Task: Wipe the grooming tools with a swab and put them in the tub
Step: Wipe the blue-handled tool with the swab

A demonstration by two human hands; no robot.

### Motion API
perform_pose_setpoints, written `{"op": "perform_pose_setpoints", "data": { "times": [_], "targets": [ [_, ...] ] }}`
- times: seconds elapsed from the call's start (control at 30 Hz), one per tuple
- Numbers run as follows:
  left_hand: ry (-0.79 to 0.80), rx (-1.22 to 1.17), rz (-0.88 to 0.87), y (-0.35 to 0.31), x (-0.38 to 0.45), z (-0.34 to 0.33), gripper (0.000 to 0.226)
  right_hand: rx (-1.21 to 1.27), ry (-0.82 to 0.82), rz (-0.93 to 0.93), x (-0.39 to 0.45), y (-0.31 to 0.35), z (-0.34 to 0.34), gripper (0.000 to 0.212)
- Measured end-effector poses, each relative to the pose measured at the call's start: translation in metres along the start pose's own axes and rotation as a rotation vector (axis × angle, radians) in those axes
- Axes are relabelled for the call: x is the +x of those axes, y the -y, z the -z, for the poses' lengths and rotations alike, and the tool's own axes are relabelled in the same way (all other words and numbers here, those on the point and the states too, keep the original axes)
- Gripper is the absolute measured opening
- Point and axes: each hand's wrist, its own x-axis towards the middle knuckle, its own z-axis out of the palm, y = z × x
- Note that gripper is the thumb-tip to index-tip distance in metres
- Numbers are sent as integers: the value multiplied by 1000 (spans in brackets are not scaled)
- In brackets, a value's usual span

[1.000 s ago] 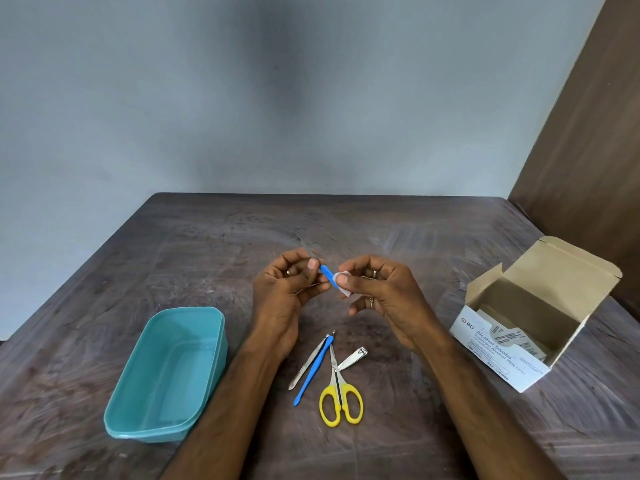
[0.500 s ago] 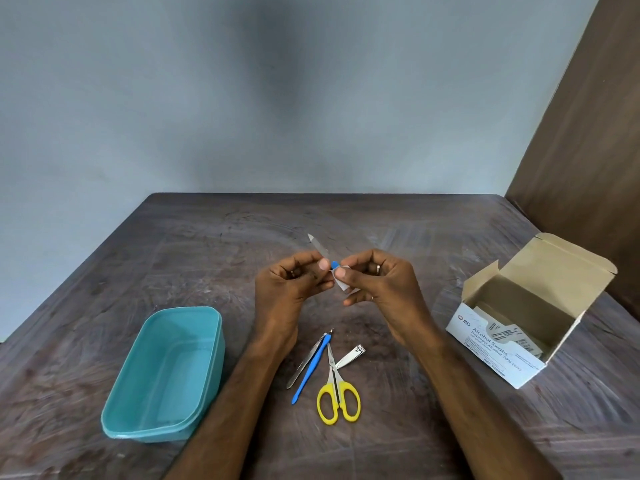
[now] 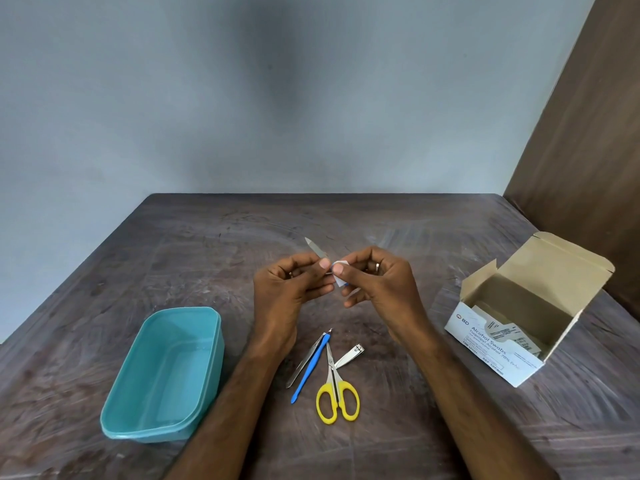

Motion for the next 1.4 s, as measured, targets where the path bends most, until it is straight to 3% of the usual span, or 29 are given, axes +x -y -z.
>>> {"op": "perform_pose_setpoints", "data": {
  "times": [0.33, 0.5, 0.6, 0.7, 0.87, 1.07, 1.27, 1.4],
  "targets": [
    [-61, -232, 99, -1, 4, 5, 14, 150, 20, -48, 0, 3, 2, 17],
    [11, -176, 74, 4, 5, 7, 25, 316, 93, -224, -2, 4, -3, 18],
    [54, -156, 66, 3, 5, 8, 20, 395, 118, -289, -2, 4, -3, 24],
    [58, -212, 52, 1, 3, 7, 14, 436, 126, -315, -2, 5, 1, 16],
    [-62, -270, 14, -6, -9, -4, 6, 382, 119, -310, -2, 6, 6, 8],
    [-191, -89, -17, -14, -37, -13, 9, 250, 42, -214, -1, -2, 10, 8],
    [-170, 163, -48, -40, -77, -4, 11, 285, -3, -176, -1, -5, 10, 19],
    [-162, 267, -81, -68, -95, 17, 7, 76, -31, -93, -3, -7, 12, 18]
  ]
}}
